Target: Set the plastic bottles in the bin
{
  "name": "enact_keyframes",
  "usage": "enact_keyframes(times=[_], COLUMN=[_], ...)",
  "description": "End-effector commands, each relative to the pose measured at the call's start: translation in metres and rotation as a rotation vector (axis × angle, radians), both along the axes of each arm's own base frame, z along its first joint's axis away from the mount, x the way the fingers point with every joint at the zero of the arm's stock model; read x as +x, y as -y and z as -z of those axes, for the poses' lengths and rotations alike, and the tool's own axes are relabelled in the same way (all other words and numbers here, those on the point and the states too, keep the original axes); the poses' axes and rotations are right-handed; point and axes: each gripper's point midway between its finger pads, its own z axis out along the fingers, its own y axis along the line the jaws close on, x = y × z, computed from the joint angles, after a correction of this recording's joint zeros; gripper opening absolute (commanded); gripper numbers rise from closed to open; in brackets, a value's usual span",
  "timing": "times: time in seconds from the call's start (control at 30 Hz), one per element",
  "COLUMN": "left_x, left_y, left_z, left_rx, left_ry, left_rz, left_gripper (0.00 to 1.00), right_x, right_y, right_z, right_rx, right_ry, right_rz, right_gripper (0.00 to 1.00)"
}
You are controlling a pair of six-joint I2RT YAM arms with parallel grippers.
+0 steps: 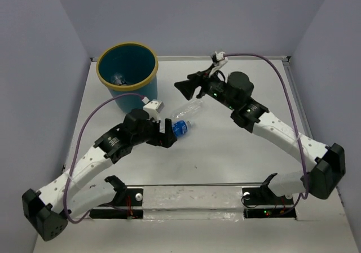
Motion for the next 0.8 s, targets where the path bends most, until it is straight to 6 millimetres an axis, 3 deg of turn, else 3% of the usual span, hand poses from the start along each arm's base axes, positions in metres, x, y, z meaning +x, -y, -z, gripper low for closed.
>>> enact_keyframes(times=[0.0,0.03,0.1,0.13,0.17,0.23,0.3,0.43,0.5,0.77], left_x=[0.031,0.037,0.050,0.053,0.061,0.067,0.071,0.077,0.080,0.080], left_y=[0.016,0.015,0.015,0.017,0.023,0.035,0.039,0.040,0.039,0.046], left_z=[-0.011,-0.010,0.004,0.008,0.008,0.021,0.039,0.056,0.065,0.099], left_rx=[0.130,0.156,0.230,0.243,0.242,0.268,0.330,0.409,0.449,0.514], left_ry=[0.102,0.107,0.106,0.114,0.146,0.129,0.097,0.078,0.071,-0.015], left_rz=[-0.084,-0.096,-0.109,-0.098,-0.087,-0.041,0.000,0.021,0.041,0.092], left_gripper=[0.99,0.99,0.99,0.99,0.99,0.99,0.99,0.99,0.99,0.99], right_x=[-0.012,-0.015,-0.016,-0.021,-0.017,-0.025,-0.027,-0.030,-0.032,-0.032], right_y=[0.039,0.052,0.073,0.083,0.100,0.111,0.119,0.128,0.132,0.143], right_z=[0.063,0.093,0.108,0.105,0.126,0.141,0.146,0.154,0.148,0.173], right_rx=[-0.020,-0.045,-0.038,0.003,0.003,0.044,0.055,0.072,0.109,0.134], right_ry=[-0.111,-0.164,-0.195,-0.216,-0.257,-0.307,-0.317,-0.336,-0.316,-0.387], right_rz=[0.067,0.099,0.148,0.158,0.188,0.165,0.172,0.183,0.188,0.213], right_gripper=[0.81,0.81,0.81,0.80,0.79,0.77,0.76,0.75,0.74,0.75])
